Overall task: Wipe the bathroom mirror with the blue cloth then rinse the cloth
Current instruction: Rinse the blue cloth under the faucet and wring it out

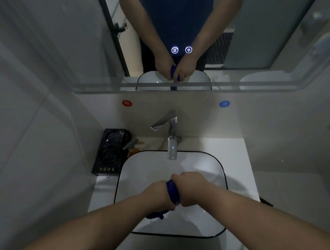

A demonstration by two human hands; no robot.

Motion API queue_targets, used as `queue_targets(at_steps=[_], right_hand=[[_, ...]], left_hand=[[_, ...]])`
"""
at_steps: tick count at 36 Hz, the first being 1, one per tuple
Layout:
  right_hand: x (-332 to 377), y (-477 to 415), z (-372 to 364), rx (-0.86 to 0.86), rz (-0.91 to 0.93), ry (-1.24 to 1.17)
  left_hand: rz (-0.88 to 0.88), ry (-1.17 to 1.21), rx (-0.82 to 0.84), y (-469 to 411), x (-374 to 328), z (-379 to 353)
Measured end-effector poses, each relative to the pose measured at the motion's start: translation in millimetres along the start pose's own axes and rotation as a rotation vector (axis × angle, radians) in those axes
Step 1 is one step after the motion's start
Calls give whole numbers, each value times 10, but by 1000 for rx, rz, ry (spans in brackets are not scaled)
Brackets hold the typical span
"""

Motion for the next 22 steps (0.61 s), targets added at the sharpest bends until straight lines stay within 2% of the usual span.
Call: queue_targets(at_steps=[4,10,13,16,18,20,22], right_hand=[[-22,-104,62,115,-85,-69],[-267,-130,-7,341,-321,-644],[-310,-152,-139,377,-344,-759],[-209,-200,-176,268,-246,-716],[-145,-179,-126,22,-187,-591],[-86,-96,-61,-259,-104,-323],[9,6,-80,-385,19,-112]], left_hand=[[122,94,-183,-16,91,21],[-20,-71,-564,31,108,57],[-67,-126,-611,24,137,90],[8,48,-465,-44,303,84],[61,326,-289,-66,392,62],[102,677,-109,-43,403,70],[152,971,30,61,364,135]])
Point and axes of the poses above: each hand's wrist, its own y-axis away from the middle knuckle, its own z-axis out of the back of the hand, x = y × z, the point moved 5 cm from there along -y, towards the middle knuckle, and after that the axes turned 4 degrees about -y, right-handed, at the moved point
